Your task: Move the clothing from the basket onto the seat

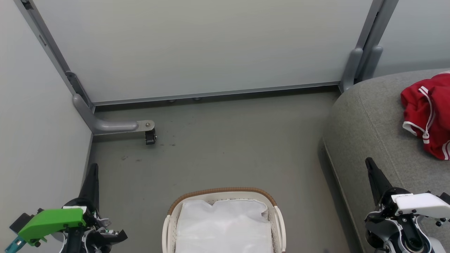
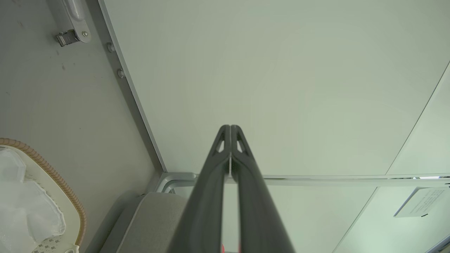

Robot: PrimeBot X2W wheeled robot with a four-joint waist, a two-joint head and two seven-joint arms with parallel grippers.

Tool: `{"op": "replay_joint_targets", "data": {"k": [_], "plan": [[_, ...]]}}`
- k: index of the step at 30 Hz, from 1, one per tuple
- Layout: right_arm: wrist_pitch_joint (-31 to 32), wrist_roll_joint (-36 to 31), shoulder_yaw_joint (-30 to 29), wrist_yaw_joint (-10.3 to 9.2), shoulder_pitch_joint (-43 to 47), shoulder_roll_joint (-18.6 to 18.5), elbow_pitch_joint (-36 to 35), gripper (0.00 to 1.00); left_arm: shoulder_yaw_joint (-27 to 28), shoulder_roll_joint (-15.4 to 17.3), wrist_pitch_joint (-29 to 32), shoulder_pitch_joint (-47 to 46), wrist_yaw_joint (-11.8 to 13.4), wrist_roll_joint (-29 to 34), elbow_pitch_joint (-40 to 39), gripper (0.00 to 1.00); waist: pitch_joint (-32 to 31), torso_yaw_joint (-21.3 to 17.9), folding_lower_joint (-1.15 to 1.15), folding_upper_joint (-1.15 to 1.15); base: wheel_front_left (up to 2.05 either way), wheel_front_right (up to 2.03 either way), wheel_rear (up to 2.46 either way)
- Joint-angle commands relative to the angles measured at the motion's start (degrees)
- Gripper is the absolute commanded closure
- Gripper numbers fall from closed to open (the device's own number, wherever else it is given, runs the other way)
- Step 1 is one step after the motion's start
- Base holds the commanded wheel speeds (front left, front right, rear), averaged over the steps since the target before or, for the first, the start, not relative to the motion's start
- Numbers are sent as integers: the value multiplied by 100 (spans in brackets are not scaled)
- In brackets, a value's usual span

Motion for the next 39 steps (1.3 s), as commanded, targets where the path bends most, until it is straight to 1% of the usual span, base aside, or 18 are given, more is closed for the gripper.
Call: {"op": "replay_joint_targets", "data": {"k": [1,39], "plan": [[18,19,-12,0,-49,-34,-25,100,17,-5,22,-61,-36,-8,-9,100,0,0,0,0,0,0,0],[18,20,-11,0,-49,-34,-24,100,21,-8,28,-61,-35,-1,-10,100,0,0,0,0,0,0,0]]}}
